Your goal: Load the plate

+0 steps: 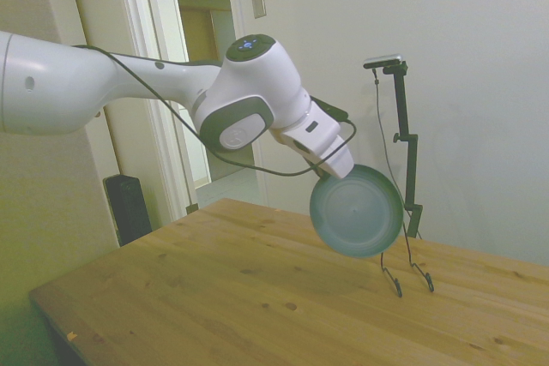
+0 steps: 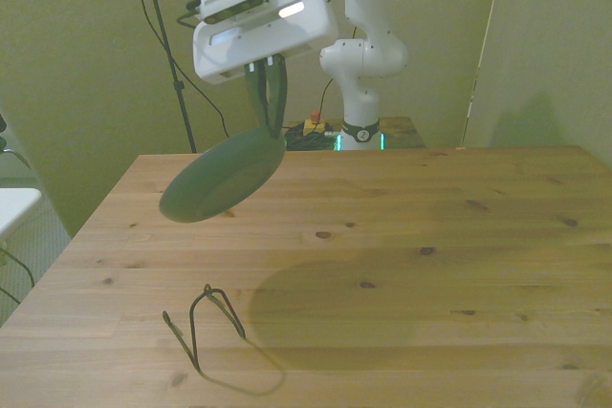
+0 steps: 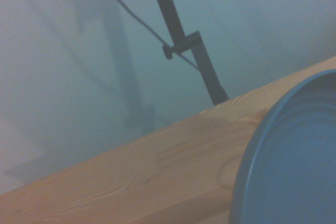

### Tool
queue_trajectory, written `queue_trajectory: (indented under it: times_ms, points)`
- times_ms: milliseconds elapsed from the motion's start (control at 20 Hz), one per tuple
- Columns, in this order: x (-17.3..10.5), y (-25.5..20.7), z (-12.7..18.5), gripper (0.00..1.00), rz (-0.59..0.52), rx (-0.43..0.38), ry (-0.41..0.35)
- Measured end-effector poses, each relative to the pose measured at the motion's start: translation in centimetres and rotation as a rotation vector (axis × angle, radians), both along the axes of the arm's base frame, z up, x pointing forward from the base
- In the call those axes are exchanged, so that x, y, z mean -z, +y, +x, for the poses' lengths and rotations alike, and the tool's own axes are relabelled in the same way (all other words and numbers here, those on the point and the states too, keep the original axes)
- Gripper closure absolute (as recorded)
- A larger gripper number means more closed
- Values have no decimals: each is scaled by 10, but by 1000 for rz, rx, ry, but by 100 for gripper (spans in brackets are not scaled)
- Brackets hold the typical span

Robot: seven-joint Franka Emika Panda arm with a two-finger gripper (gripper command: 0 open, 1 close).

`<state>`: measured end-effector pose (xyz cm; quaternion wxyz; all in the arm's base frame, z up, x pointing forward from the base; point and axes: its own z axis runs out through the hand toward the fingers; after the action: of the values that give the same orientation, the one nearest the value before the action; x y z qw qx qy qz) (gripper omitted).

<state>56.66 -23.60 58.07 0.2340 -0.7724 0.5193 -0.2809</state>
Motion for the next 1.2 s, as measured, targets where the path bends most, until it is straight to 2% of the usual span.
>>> queue_trajectory:
  times_ms: [300,650,900,1200]
  points:
    - [2,-33,17,100,-15,37,-108]
    - [27,-28,42,100,-70,28,-217]
    - [36,-22,47,100,-98,15,-255]
    - [53,-25,43,100,-113,9,-264]
